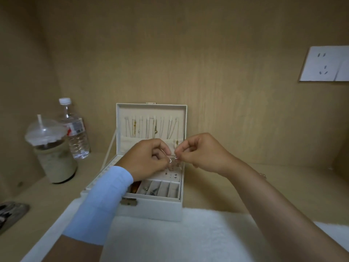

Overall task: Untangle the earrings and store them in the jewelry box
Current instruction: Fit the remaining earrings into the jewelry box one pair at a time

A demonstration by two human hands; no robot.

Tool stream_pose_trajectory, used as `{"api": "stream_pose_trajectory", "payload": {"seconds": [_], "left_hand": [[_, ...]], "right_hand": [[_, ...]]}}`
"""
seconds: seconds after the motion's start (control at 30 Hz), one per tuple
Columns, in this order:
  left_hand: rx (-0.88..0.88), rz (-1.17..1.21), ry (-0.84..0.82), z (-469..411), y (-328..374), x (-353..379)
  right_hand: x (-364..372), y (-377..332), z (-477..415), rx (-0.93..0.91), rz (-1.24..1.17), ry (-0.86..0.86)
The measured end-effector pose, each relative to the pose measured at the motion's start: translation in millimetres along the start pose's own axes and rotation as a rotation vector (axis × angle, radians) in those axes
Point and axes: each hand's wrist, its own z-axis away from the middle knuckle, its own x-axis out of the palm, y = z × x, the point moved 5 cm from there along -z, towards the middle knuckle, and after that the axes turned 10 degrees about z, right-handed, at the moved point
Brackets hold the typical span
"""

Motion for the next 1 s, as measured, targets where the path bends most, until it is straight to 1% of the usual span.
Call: {"api": "stream_pose_trajectory", "payload": {"seconds": [0.17, 0.3, 0.43, 0.5, 0.63, 0.73, 0.9, 1.0], "left_hand": [[-0.010, 0.103, 0.026, 15.9, -17.5, -15.5], [0.008, 0.090, 0.014, 19.9, -22.7, -20.7], [0.039, 0.090, 0.009, 21.8, -20.7, -21.5], [0.060, 0.122, 0.000, 21.4, -20.4, -20.3], [0.028, 0.234, -0.020, 19.9, -23.8, -14.6], [-0.002, 0.268, 0.014, 19.2, -24.9, -15.0], [-0.051, 0.270, 0.043, 20.2, -26.1, -15.8], [-0.078, 0.222, -0.028, 22.6, -25.8, -14.7]], "right_hand": [[25.3, -9.9, 1.0, -0.025, 0.077, -0.179], [36.7, -11.4, 5.9, -0.051, 0.251, -0.301], [46.2, -9.6, 11.2, -0.030, 0.371, -0.406], [45.9, -8.4, 9.6, -0.018, 0.353, -0.377], [35.5, -6.5, 3.2, 0.013, 0.141, -0.195], [33.5, -7.3, 4.2, 0.020, 0.012, -0.175], [30.4, -4.6, 4.1, 0.022, 0.014, -0.131], [33.5, -0.6, 3.8, 0.015, 0.072, -0.163]]}}
